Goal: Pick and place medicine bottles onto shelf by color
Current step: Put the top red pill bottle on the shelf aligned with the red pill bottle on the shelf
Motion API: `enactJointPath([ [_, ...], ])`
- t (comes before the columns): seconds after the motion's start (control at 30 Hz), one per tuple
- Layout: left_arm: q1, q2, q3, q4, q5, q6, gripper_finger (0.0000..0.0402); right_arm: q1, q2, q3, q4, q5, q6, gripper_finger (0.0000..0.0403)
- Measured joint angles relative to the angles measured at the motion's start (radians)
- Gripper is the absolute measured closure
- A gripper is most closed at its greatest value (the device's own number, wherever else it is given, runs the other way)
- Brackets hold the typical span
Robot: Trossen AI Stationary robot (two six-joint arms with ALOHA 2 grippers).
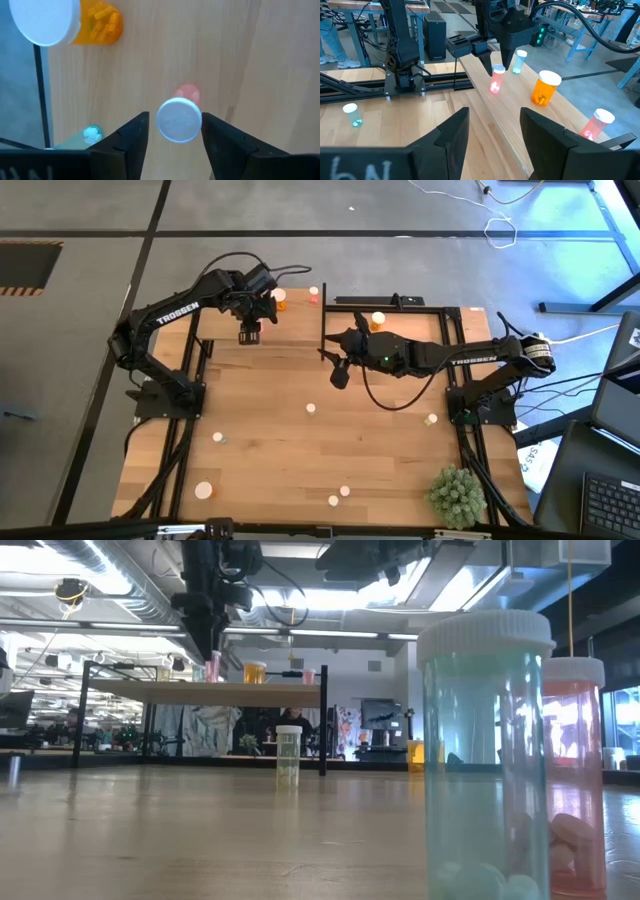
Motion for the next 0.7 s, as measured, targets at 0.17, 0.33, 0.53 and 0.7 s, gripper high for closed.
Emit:
enactJointPath([
  [0.17, 0.0, 0.0, 0.025, -0.017, -0.006, 0.011, 0.0224, 0.0, 0.0, 0.0, 0.0, 0.0, 0.0, 0.0224],
  [0.33, 0.0, -0.001, 0.097, -0.034, -0.033, 0.013, 0.0224, 0.0, 0.0, 0.0, 0.0, 0.0, 0.0, 0.0224],
  [0.53, -0.002, -0.001, 0.181, -0.091, -0.044, 0.014, 0.0224, 0.0, 0.0, 0.0, 0.0, 0.0, -0.001, 0.0224],
  [0.7, -0.016, -0.001, 0.223, -0.107, -0.056, 0.01, 0.0224, 0.0, 0.0, 0.0, 0.0, 0.0, -0.001, 0.0224],
])
